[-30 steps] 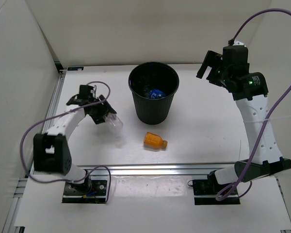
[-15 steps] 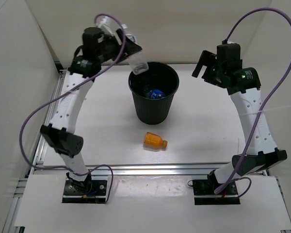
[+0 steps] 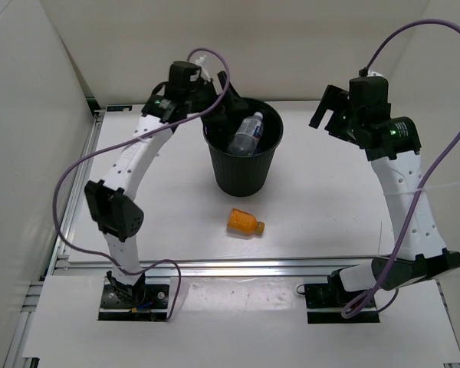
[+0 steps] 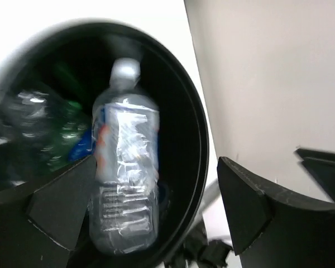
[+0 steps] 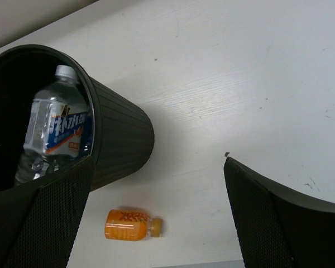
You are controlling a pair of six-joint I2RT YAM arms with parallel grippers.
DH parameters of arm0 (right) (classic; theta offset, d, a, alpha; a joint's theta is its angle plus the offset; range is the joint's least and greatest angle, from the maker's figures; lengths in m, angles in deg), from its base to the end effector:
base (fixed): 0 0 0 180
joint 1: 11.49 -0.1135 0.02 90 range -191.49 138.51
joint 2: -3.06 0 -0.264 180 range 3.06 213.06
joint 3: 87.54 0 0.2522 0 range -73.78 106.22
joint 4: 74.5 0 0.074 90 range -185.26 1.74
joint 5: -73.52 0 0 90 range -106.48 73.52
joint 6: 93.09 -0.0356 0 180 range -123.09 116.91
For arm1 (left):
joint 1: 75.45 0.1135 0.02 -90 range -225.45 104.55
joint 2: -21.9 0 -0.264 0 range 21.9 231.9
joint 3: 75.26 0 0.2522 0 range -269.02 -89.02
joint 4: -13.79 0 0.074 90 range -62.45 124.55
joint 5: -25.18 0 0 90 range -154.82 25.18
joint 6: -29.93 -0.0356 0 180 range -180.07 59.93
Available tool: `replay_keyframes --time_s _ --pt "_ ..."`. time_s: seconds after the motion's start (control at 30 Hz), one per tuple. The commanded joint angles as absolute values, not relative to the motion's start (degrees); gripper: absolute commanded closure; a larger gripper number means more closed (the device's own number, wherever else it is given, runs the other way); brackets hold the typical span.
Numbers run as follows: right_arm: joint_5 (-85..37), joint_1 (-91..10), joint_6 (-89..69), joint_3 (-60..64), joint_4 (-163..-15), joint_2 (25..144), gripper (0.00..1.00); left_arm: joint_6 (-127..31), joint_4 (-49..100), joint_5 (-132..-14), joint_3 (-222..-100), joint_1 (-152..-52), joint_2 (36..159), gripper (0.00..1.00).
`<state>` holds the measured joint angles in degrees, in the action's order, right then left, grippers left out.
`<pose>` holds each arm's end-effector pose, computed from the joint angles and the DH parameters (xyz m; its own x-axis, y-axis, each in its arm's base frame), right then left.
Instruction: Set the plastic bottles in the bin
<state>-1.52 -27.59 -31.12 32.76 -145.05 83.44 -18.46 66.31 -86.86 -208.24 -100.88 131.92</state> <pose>0.2548 0.0640 0.4804 -0.4577 0.3404 -0.8213 0.1819 0.9401 0.2883 0.3877 -0.1991 0.4071 -0.7932 -0.3044 -0.5274 0.2221 0.6618 -0.7160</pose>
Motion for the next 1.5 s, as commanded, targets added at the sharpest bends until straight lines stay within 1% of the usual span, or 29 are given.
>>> replay_keyframes --time_s 0.0,0.03,0.1,0.13,0.17,0.2,0.23,0.27,0.3,0.37,0.4,0.47,0.5,0.53,0.63,0.7,0.8,0.87,1.0,1.1,1.3,1.47 --pt "-0.8 -27.3 -30.2 30.2 -143.4 81.0 0.00 -20.7 65.4 -80.0 -204.9 -95.2 118.3 0.00" --pt "-2.1 -27.3 -30.2 29.6 -144.0 81.0 0.00 -21.5 66.0 -77.8 -199.2 -94.2 113.5 0.00" --pt "-5.2 -26.7 -30.8 28.4 -144.6 81.0 0.00 -21.5 67.2 -72.2 -191.9 -92.1 108.1 0.00" --pt "-7.2 -26.7 -30.8 26.6 -144.6 80.5 0.00 -20.6 68.5 -65.6 -187.9 -90.6 105.2 0.00" --pt "-10.0 -26.0 -30.2 25.5 -144.6 79.9 0.00 -19.7 68.5 -62.7 -179.5 -89.9 99.6 0.00" --pt "-16.4 -26.0 -29.4 23.9 -143.5 79.4 0.00 -18.0 69.0 -60.7 -175.2 -89.2 96.7 0.00" --pt "-19.8 -26.0 -27.5 21.9 -142.2 78.6 0.00 -17.2 69.0 -58.3 -171.2 -88.6 94.1 0.00" --pt "-22.7 -26.0 -26.7 17.4 -141.0 77.1 0.00 -16.7 69.0 -57.7 -164.2 -87.9 91.5 0.00" --pt "-24.5 -27.1 -26.2 15.4 -139.3 76.4 0.00 -16.7 69.7 -57.7 -161.2 -87.8 87.1 0.00" --pt "-24.6 -30.7 -23.9 11.9 -138.3 74.7 0.00 -16.0 71.4 -55.6 -156.5 -87.8 83.5 0.00" --pt "-25.1 -32.2 -22.2 6.5 -134.7 73.6 0.00 -15.4 73.9 -55.6 -153.2 -87.8 81.1 0.00" --pt "-23.4 -38.6 -19.1 -0.6 -129.5 68.6 0.00 -14.9 76.8 -54.2 -151.2 -87.8 79.5 0.00" --pt "-19.4 -41.2 -15.7 -8.7 -123.1 66.4 0.00 -14.9 78.7 -54.2 -150.0 -87.8 78.9 0.00" --pt "-17.6 -46.2 -13.8 -12.6 -119.9 62.1 0.00 -15.5 79.4 -54.2 -150.0 -87.8 78.2 0.00" --pt "-9.4 -53.5 -10.5 -24.8 -110.8 56.8 0.00 -17.1 81.2 -54.2 -150.0 -87.8 77.6 0.00" --pt "-7.6 -54.0 -9.0 -29.4 -107.4 56.1 0.03 -18.1 82.4 -53.6 -150.6 -87.8 77.6 0.00" --pt "-11.9 -55.2 -6.1 -35.9 -100.8 56.3 0.03 -19.5 83.4 -53.0 -151.3 -87.8 77.6 0.00" --pt "-12.6 -56.3 -4.4 -37.4 -96.1 58.2 0.03 -19.5 83.4 -53.0 -150.5 -87.8 77.1 0.00" --pt "-11.4 -61.7 0.8 -39.1 -87.5 62.6 0.02 -19.5 85.6 -53.0 -148.6 -87.8 75.5 0.00" --pt "-12.2 -62.9 2.2 -38.4 -83.7 68.6 0.02 -18.8 86.1 -53.7 -146.0 -87.8 73.1 0.00" --pt "-14.5 -62.9 1.7 -37.9 -78.8 75.1 0.02 -16.9 87.3 -56.4 -142.0 -87.8 69.0 0.00" --pt "-17.0 -62.9 1.7 -38.5 -75.6 79.0 0.11 -16.9 89.9 -56.9 -142.0 -87.8 68.5 0.00"
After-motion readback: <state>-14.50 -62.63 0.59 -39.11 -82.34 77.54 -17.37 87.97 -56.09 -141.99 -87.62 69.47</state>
